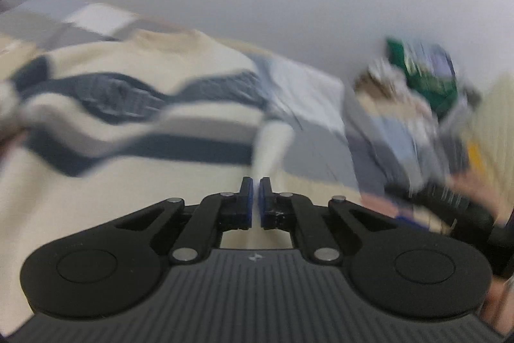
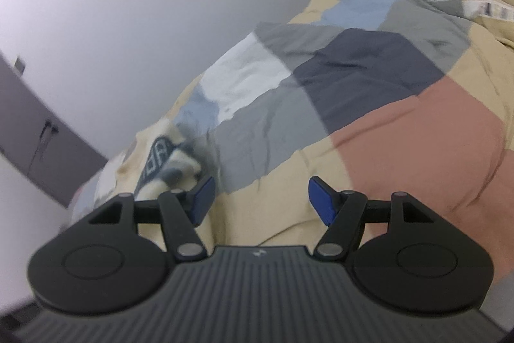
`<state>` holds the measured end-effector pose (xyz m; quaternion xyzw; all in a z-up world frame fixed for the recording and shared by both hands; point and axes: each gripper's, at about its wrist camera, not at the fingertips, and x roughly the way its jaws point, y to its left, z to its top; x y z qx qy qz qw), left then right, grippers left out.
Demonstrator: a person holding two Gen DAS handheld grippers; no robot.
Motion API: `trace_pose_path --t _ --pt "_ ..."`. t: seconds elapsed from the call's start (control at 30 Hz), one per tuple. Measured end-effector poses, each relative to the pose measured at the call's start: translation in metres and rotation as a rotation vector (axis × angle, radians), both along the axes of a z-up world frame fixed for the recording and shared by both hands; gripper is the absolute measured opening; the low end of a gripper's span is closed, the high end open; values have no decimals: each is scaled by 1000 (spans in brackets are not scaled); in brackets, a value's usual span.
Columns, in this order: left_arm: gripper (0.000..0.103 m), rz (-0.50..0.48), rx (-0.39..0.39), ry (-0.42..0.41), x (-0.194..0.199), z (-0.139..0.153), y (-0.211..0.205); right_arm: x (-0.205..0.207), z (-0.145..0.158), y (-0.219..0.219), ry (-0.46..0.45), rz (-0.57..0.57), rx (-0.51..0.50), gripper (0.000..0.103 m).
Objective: Fold large clothes
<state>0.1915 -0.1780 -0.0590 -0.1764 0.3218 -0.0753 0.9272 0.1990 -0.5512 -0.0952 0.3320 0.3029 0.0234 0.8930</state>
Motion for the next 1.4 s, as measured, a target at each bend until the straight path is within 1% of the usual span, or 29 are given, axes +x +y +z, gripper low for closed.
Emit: trace_pose_path --t 0.03,0.13,0.17,0.2,0.27,0.33,0.43,0.47,0.57,0.67,0.7,0.77,0.8,0.83,0.9,0.93,1.0,1.03,1.07,1.1,1.13,1.17,1.2,1.23,1.27,1.33,1.4 --pt "0 32 -13 -11 -6 6 19 1 0 7 4 26 -10 68" --pt "0 118 -1 -49 -26 15 68 8 -4 26 37 117 1 68" --pt "0 143 -19 -43 -31 14 83 10 -7 32 52 144 5 68" --pt "0 162 -57 -31 -33 9 100 14 -11 39 76 173 6 67" --pt "0 199 -108 -19 -38 -2 122 20 -17 53 125 195 -31 68" --pt "0 200 -130 -5 -41 -15 132 27 -25 65 162 220 -39 68" --pt "0 168 -154 13 -45 -26 139 39 -35 71 200 202 7 68" --pt "0 159 -153 14 -42 -29 136 43 -36 73 196 191 21 68" --pt "1 122 -137 22 -36 -38 134 59 -33 81 124 206 61 68" --pt "1 111 -154 28 -30 -48 135 77 -33 89 62 196 89 68" --pt "1 106 -157 30 -27 -50 135 85 -36 90 49 192 122 68" --pt "1 105 -173 34 -23 -54 137 104 -43 90 45 175 177 69" --pt "1 110 -196 28 -23 -54 141 114 -49 90 51 162 201 76" --pt "1 117 -222 17 -23 -54 144 121 -53 90 57 147 219 78" --pt "3 131 -247 -10 -24 -52 153 135 -61 92 56 138 251 78" --pt "5 141 -249 -15 -24 -50 156 141 -63 96 54 147 249 78" --pt "10 152 -271 -17 -23 -49 166 148 -60 109 34 166 205 78" --pt "18 157 -287 -19 -23 -49 171 151 -57 117 23 194 180 78" --pt "30 165 -297 -18 -23 -49 175 153 -53 127 20 218 146 78" --pt "38 175 -309 -18 -23 -50 180 155 -49 137 30 235 95 79" --pt "51 185 -319 -21 -23 -51 185 158 -45 147 44 251 44 77" --pt "55 190 -326 -23 -22 -51 189 159 -43 154 55 256 -1 77" --pt "55 197 -329 -18 -21 -52 193 160 -40 159 64 249 -38 70" --pt "56 204 -330 -10 -20 -52 197 160 -38 161 75 242 -52 58" --pt "57 210 -329 -6 -20 -53 200 159 -37 163 87 239 -60 53" --pt "57 225 -322 3 -19 -53 206 155 -27 172 80 251 -120 30" --pt "57 236 -328 1 -21 -53 211 145 -11 186 51 283 -208 24"
